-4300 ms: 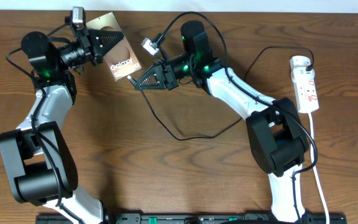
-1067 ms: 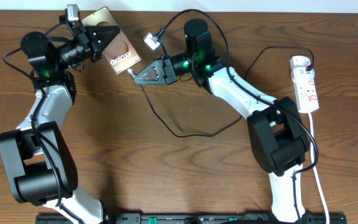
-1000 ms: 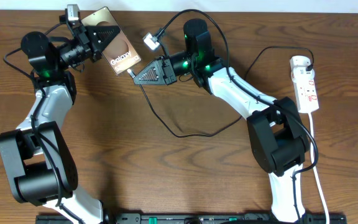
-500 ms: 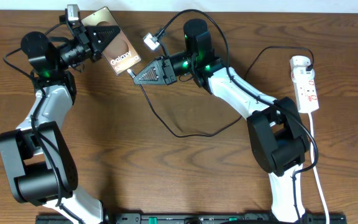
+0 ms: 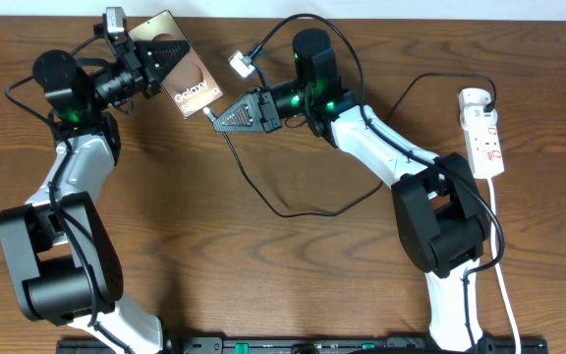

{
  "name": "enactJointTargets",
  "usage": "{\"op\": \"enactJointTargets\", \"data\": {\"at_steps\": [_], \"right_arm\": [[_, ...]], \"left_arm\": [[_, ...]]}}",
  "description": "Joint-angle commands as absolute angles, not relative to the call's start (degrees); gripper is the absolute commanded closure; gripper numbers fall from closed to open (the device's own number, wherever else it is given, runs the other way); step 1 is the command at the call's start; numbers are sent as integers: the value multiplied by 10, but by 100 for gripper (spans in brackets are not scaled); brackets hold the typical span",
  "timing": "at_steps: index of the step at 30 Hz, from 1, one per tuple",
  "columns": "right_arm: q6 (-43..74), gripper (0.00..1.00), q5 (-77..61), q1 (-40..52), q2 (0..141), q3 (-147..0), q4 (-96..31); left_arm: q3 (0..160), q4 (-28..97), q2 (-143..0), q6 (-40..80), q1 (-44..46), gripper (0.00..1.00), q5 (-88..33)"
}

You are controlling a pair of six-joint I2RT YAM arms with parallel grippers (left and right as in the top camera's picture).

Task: Plug charger to phone and switch on socket

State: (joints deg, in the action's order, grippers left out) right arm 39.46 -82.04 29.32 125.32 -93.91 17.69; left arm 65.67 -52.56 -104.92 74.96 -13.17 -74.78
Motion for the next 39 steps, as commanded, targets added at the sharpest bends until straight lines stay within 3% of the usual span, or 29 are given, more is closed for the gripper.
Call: {"op": "enactJointTargets", "data": {"at_steps": [1, 39], "right_arm": [[396, 99, -811, 287, 1258, -944, 180], [463, 99, -787, 292, 1258, -944, 202]], "left_arm": [[660, -533, -1044, 744, -133, 93, -760], [660, -533, -1044, 722, -131, 93, -776]]}}
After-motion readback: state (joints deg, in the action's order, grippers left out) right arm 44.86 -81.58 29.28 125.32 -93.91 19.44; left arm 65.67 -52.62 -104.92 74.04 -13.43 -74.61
